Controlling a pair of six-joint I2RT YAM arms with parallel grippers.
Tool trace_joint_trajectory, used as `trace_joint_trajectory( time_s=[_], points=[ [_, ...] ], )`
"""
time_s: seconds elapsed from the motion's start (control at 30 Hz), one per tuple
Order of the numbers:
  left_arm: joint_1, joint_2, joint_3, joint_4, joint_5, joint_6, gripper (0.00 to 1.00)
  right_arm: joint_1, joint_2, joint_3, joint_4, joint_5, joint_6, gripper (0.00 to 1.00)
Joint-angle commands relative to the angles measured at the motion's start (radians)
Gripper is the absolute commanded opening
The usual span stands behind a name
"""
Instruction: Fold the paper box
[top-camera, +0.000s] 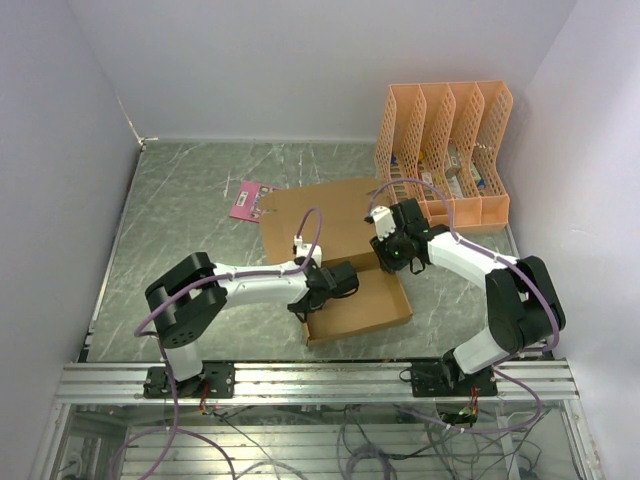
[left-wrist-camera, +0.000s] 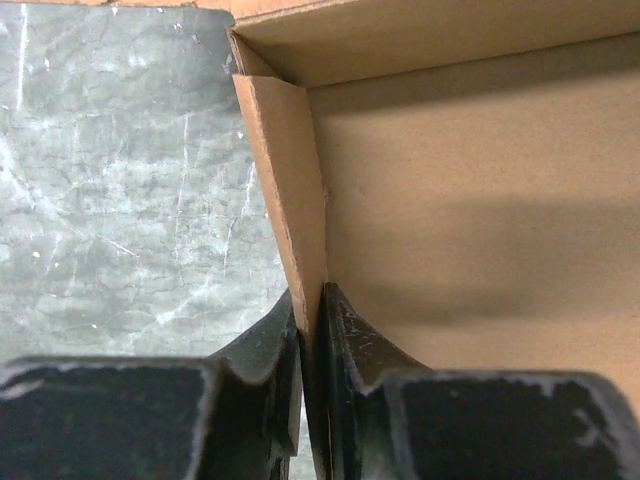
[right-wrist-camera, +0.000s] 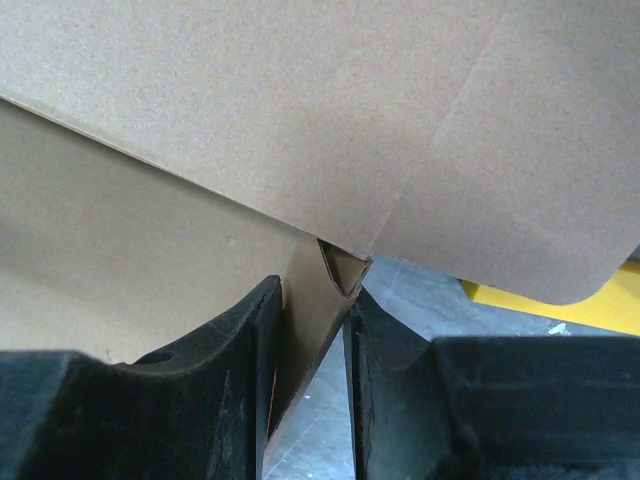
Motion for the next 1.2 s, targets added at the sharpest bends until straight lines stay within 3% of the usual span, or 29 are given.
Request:
trace_joint_trajectory(
  time_s=[0.0, 0.1, 0.43, 0.6, 0.8, 1.07, 1.1, 1.17],
  points=[
    [-0.008, -0.006, -0.042, 0.035, 0.004, 0.007, 0.18, 0.019, -0.022, -0.025, -0.018, 0.01, -0.034, 0.3],
    [-0.008, 0.013, -0.068, 0.054, 0.013, 0.005, 0.07, 0.032, -0.026, -0.028, -0.065, 0.007, -0.073, 0.31],
    [0.03, 0.047, -0.053, 0.009, -0.078, -0.08, 0.07, 0.062, -0.051, -0.034, -0.148, 0.021, -0.137, 0.41],
    [0.049, 0.05, -0.007, -0.017, -0.125, -0.111, 0.07, 0.061, -0.051, -0.011, -0.169, 0.006, -0.127, 0.53],
    [0.066, 0.055, 0.049, -0.048, -0.163, -0.139, 0.07, 0.058, -0.035, -0.005, -0.16, 0.026, -0.086, 0.54],
    [0.103, 0.083, 0.103, -0.015, -0.176, -0.111, 0.07, 0.049, 0.031, 0.034, -0.087, 0.116, -0.042, 0.27],
    [0.104, 0.09, 0.111, -0.01, -0.176, -0.097, 0.07, 0.05, 0.05, 0.043, -0.079, 0.117, -0.04, 0.21],
    [0.104, 0.107, 0.124, -0.003, -0.177, -0.073, 0.07, 0.05, 0.073, 0.053, -0.048, 0.145, -0.036, 0.01]
  ],
)
